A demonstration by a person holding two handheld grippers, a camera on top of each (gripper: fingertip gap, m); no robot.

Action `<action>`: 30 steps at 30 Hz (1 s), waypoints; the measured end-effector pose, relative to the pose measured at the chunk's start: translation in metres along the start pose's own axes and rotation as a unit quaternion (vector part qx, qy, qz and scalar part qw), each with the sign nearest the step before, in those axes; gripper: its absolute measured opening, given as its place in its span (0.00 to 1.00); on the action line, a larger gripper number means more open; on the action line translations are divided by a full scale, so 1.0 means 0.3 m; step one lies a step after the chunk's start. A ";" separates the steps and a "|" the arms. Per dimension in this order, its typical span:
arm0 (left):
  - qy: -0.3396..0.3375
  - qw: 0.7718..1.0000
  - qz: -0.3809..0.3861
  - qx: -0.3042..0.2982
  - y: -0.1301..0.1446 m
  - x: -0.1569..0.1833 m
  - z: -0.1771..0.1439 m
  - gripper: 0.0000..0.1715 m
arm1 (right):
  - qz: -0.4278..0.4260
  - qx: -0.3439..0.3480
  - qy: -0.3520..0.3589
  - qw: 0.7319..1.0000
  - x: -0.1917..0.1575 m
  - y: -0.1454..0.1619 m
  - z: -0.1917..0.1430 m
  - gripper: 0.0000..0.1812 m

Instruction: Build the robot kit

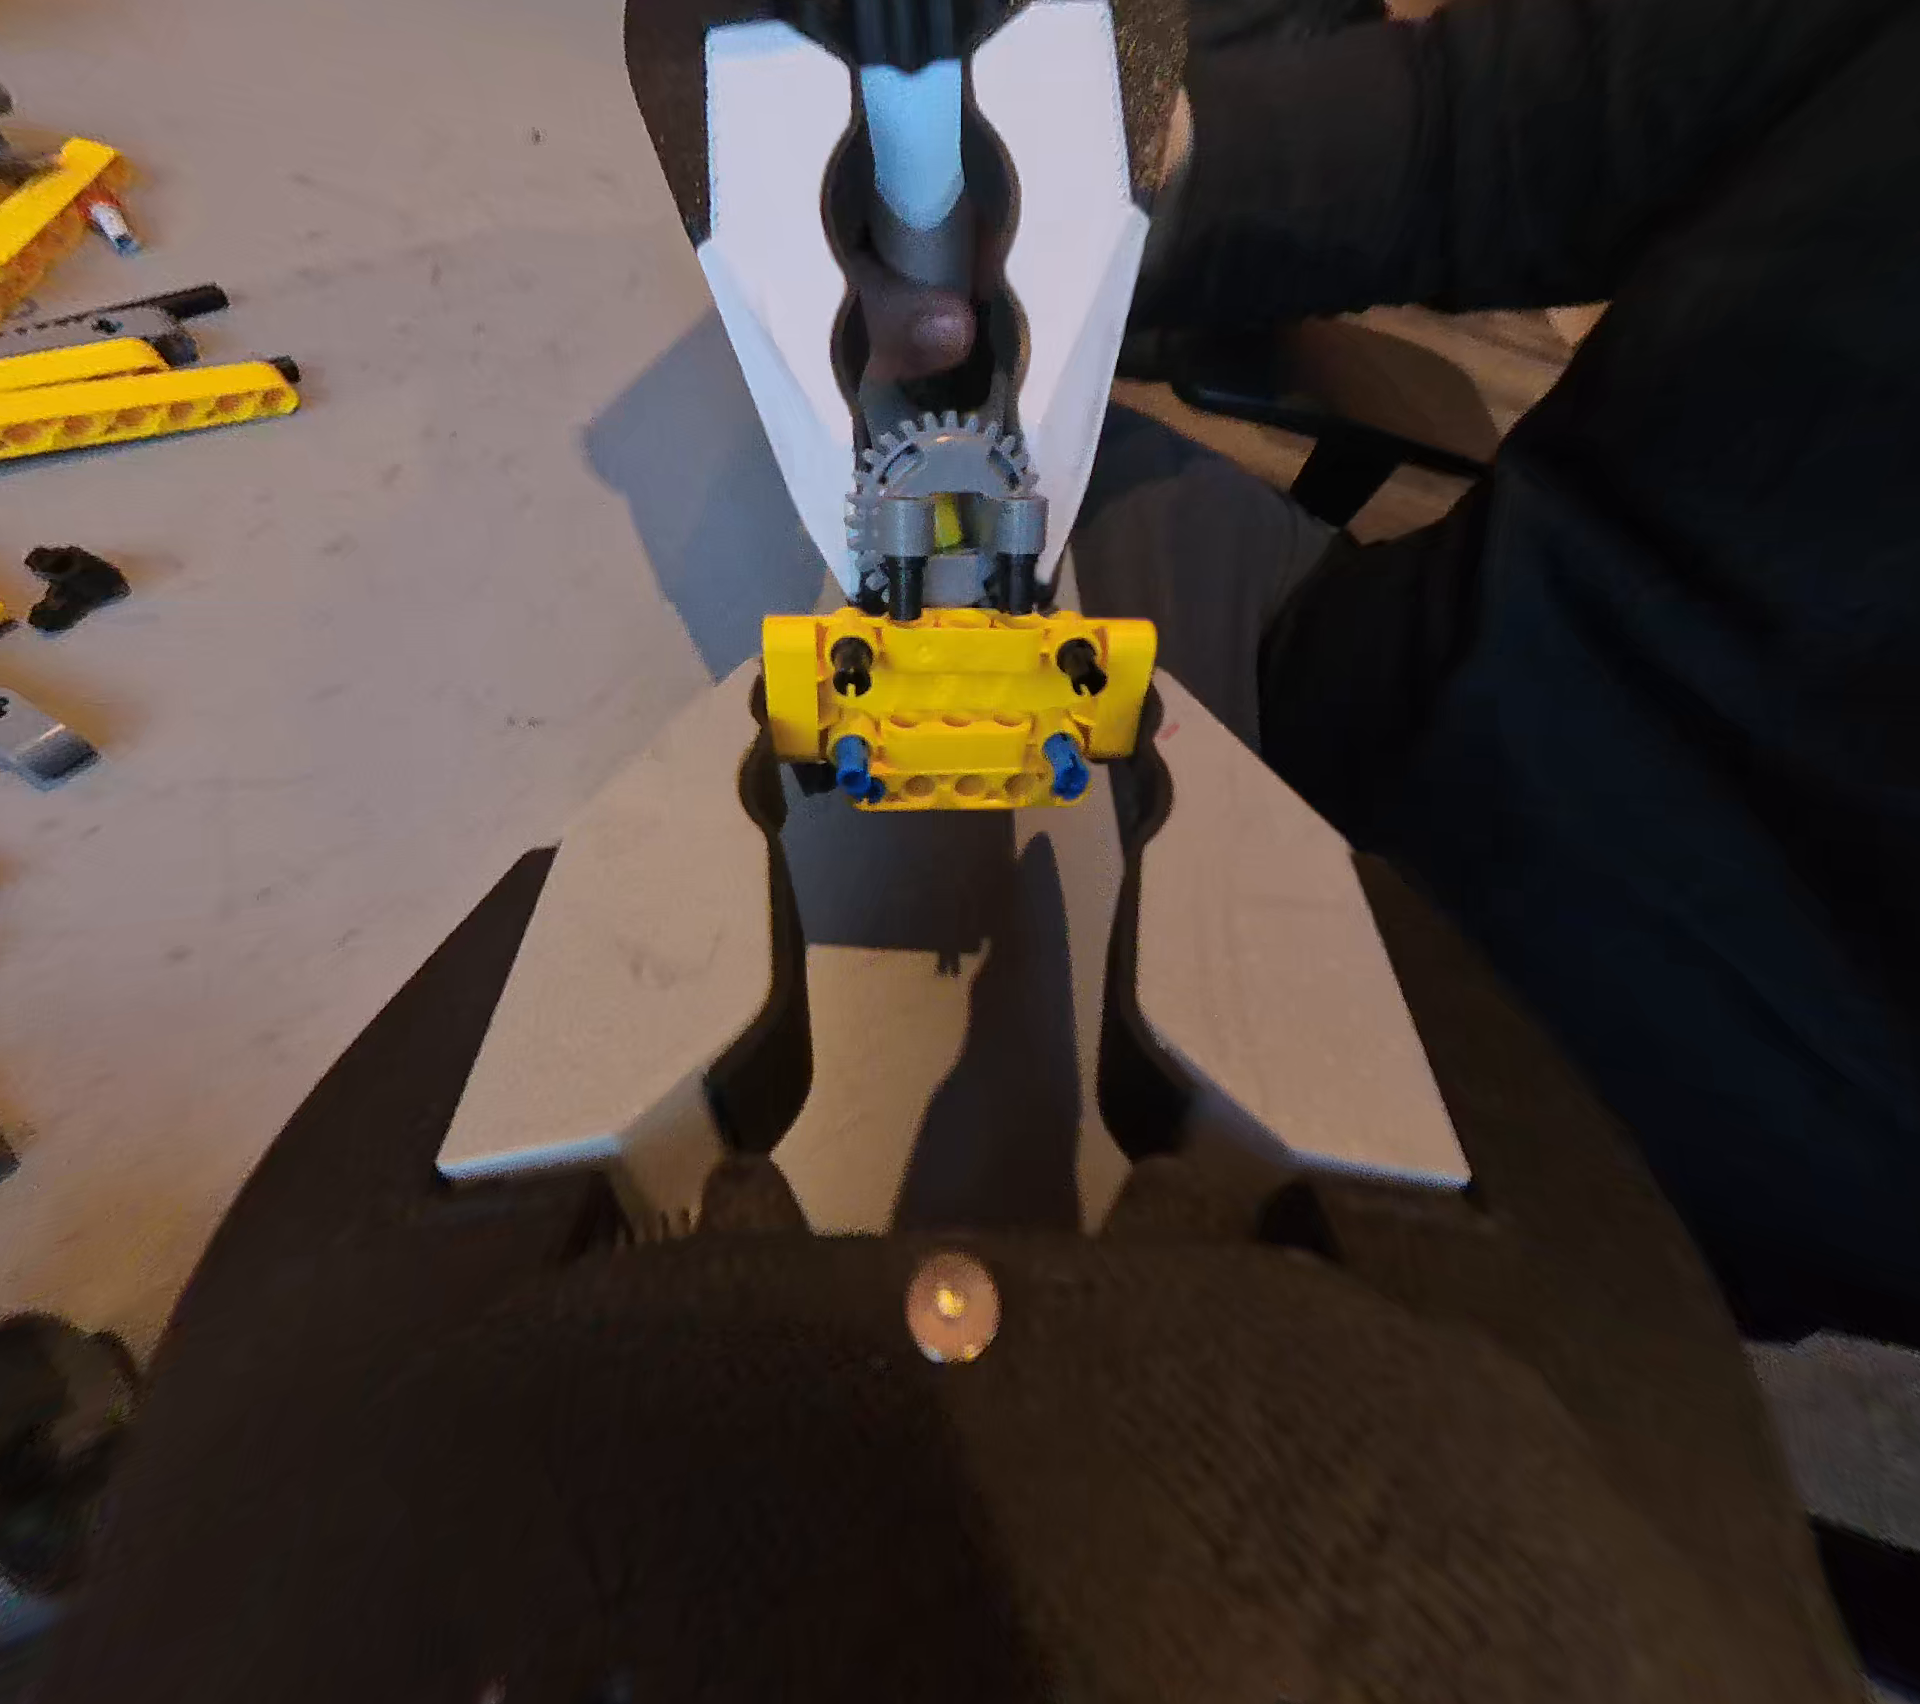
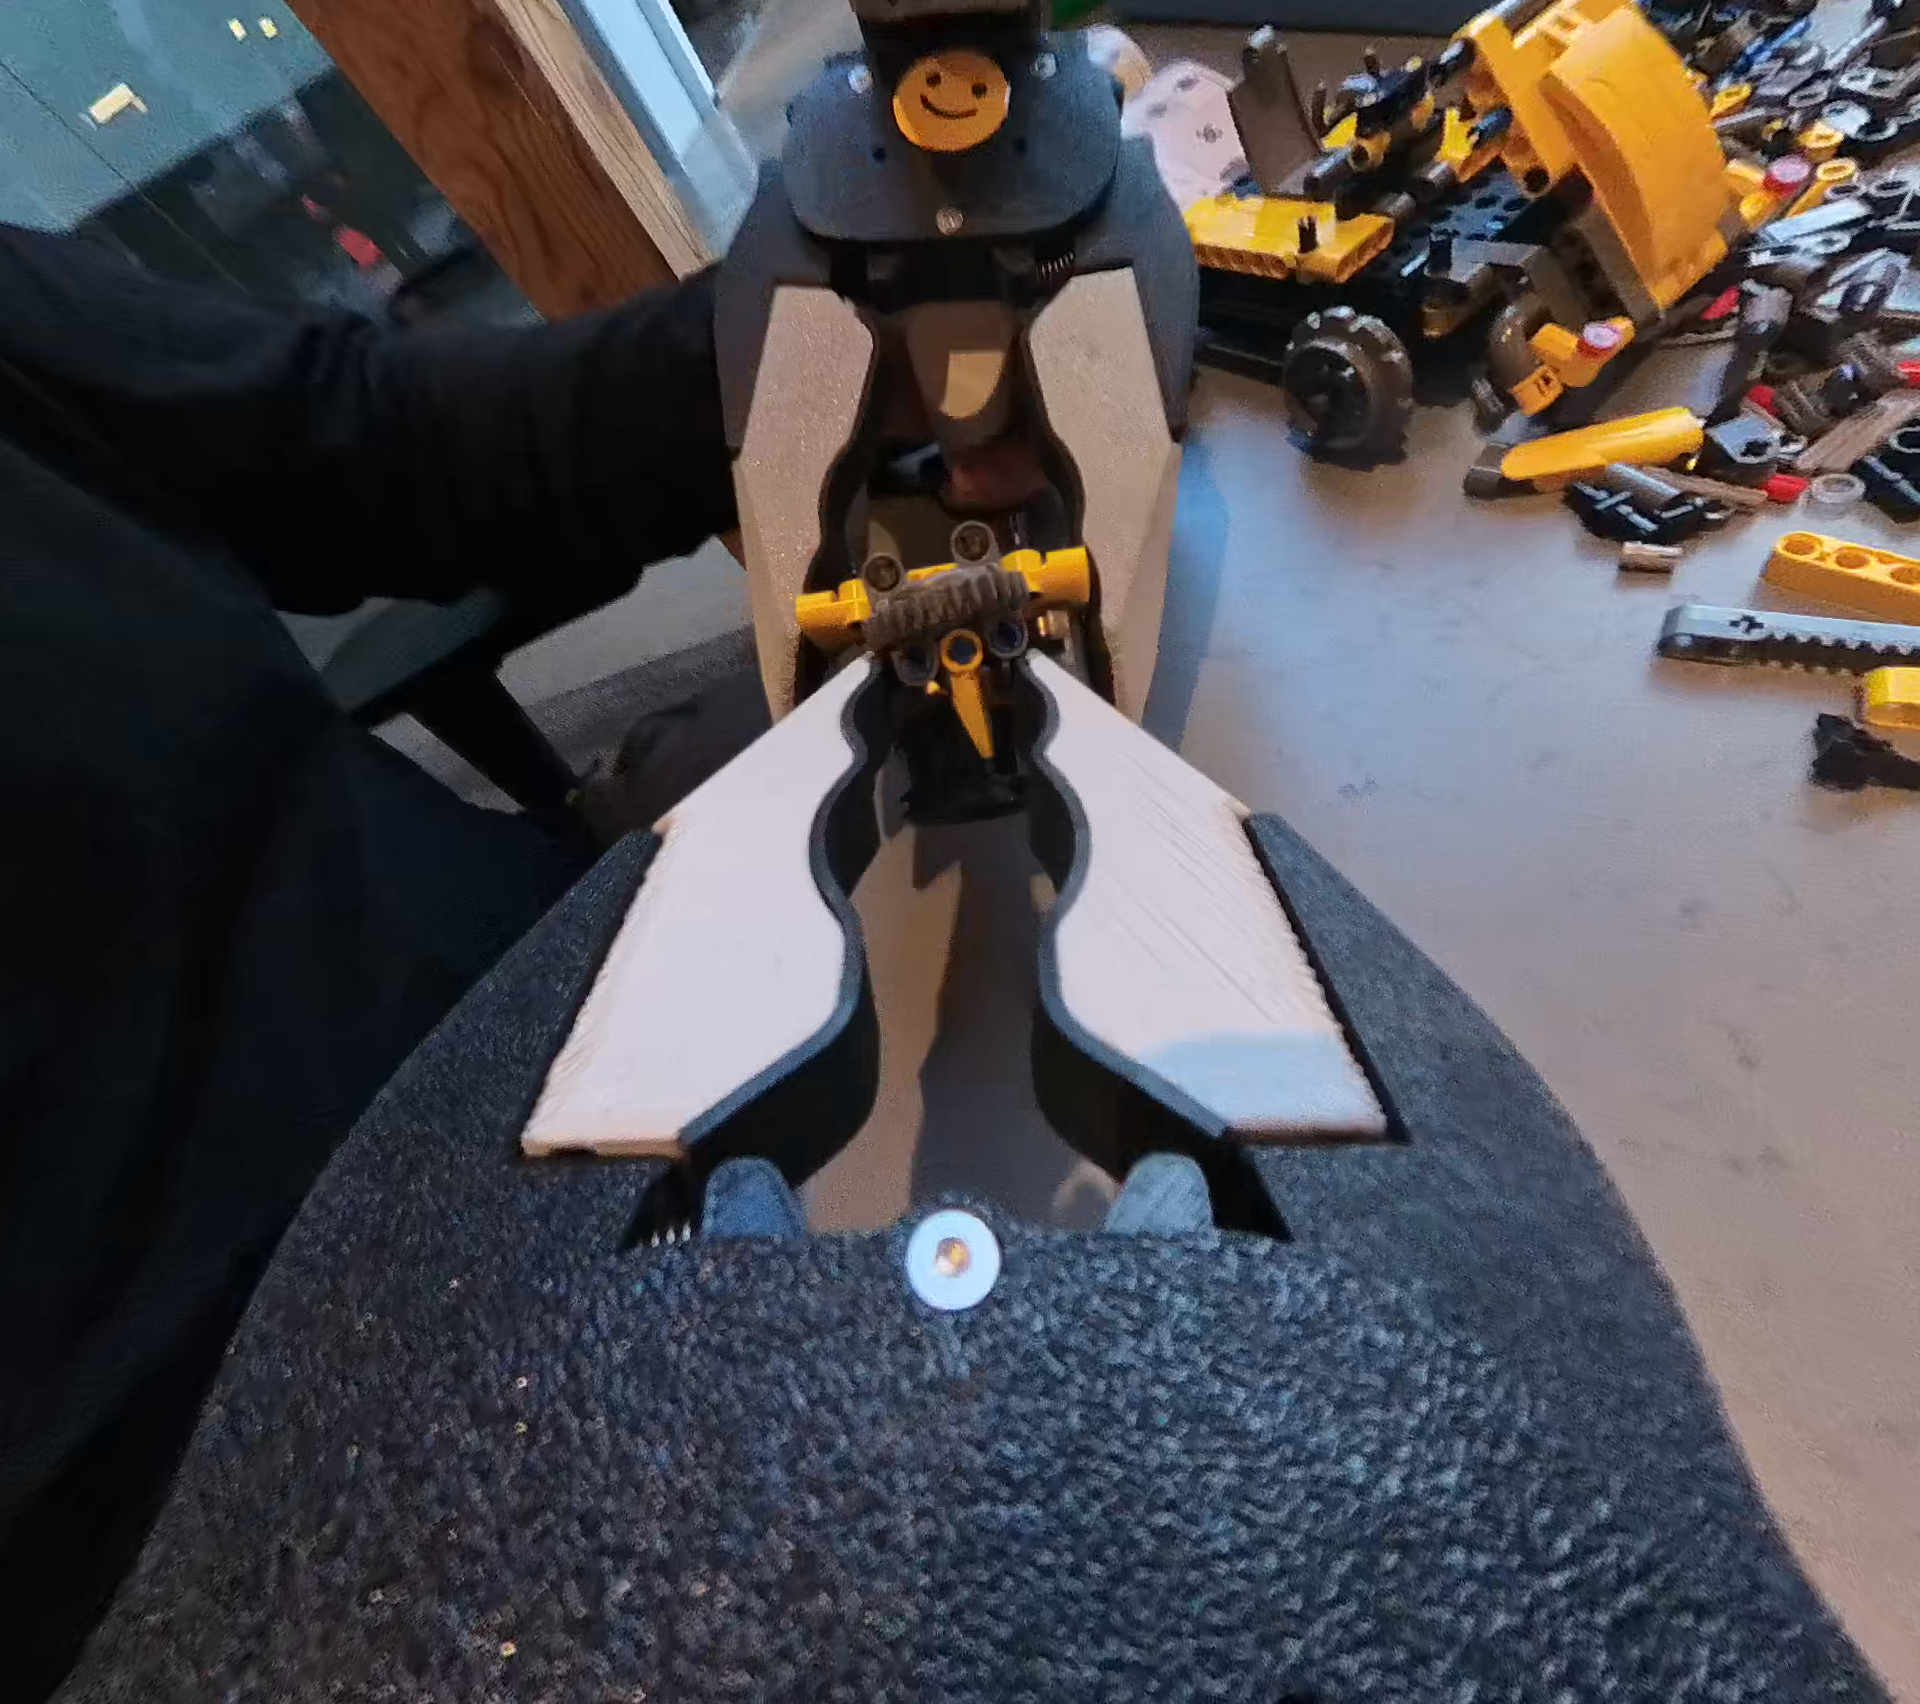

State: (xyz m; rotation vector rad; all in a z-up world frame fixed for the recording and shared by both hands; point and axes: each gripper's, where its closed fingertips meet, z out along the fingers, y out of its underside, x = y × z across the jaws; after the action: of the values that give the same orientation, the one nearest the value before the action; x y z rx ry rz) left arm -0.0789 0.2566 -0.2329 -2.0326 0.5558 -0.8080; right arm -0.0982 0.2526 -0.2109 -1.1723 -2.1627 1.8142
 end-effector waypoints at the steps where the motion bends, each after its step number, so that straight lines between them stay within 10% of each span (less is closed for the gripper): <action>1: -0.006 1.000 0.007 -0.015 0.014 -0.006 0.004 0.38 | -0.004 -0.011 0.004 1.000 0.005 0.011 0.004 0.12; 30: -0.054 0.994 0.007 -0.098 0.092 -0.074 0.013 0.48 | -0.020 -0.019 -0.019 0.999 0.054 0.004 -0.028 0.09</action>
State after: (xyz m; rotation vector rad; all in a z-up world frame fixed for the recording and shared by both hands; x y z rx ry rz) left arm -0.0939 0.2583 -0.2652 -2.2350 0.6078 -0.6505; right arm -0.1046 0.2689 -0.2160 -1.1010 -2.2348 1.8015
